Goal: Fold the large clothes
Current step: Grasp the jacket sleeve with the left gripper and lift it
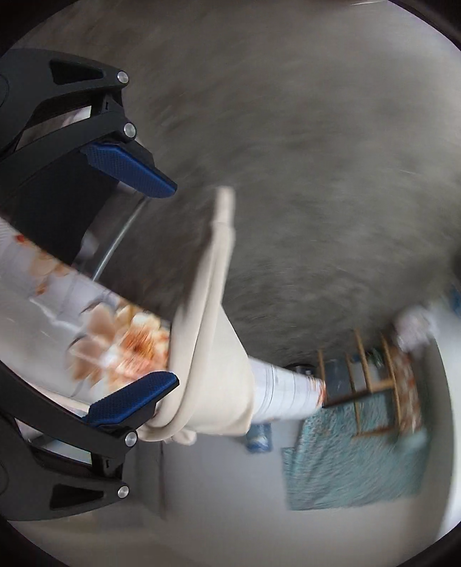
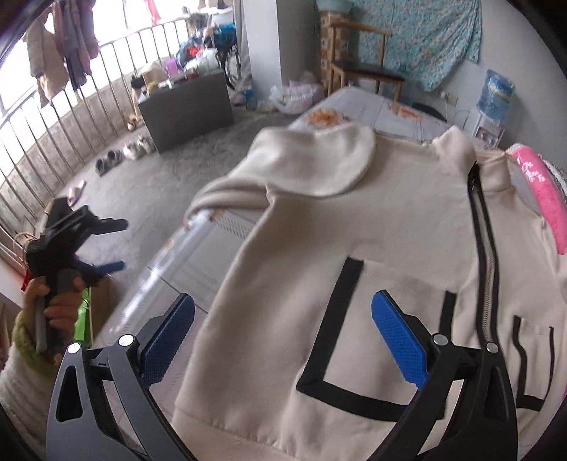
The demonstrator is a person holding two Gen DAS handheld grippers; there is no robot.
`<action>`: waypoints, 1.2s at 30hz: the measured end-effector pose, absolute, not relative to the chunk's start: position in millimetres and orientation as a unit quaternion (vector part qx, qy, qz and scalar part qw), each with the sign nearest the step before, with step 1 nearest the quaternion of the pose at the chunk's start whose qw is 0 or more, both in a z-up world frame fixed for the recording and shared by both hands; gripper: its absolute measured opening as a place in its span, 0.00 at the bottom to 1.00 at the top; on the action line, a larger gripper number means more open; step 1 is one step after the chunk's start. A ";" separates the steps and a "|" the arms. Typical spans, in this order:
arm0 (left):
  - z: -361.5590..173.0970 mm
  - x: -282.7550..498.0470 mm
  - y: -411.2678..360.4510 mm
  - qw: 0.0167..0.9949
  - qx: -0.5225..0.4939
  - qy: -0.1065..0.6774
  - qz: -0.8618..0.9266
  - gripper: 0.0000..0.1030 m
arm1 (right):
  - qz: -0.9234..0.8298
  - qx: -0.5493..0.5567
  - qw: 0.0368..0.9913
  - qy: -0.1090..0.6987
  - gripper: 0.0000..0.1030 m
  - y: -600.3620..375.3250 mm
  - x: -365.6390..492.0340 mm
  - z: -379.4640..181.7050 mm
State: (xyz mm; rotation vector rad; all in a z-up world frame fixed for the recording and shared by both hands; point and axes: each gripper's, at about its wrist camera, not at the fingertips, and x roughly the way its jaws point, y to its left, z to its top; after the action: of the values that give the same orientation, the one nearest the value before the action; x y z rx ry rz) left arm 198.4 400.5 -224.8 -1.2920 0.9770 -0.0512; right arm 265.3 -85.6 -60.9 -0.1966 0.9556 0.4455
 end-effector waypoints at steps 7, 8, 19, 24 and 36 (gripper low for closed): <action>-392.2 231.9 380.3 0.464 -0.786 0.401 -0.084 0.92 | 0.186 -0.102 0.852 0.479 0.95 -83.6 280.1 -80.4; -407.3 235.8 375.3 0.448 -0.797 0.396 -0.083 0.92 | 0.182 -0.102 0.852 0.480 0.95 -84.1 283.0 -81.4; -459.2 289.3 348.3 0.402 -0.825 0.391 -0.075 0.61 | 0.173 -0.100 0.855 0.479 0.95 -82.3 293.7 -82.5; -437.5 301.0 370.5 0.448 -0.783 0.427 -0.063 0.24 | 0.174 -0.084 0.861 0.471 0.95 -88.9 295.4 -78.3; -98.5 304.4 458.7 0.807 -0.503 0.309 -0.014 0.11 | 0.186 -0.019 0.902 0.388 0.95 -142.4 266.0 -20.5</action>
State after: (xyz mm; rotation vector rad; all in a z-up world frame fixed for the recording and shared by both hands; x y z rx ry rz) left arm 304.4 458.7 -98.5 -1.0763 0.6613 -0.0310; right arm 266.0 -142.4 -20.5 -0.0395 0.8024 0.3848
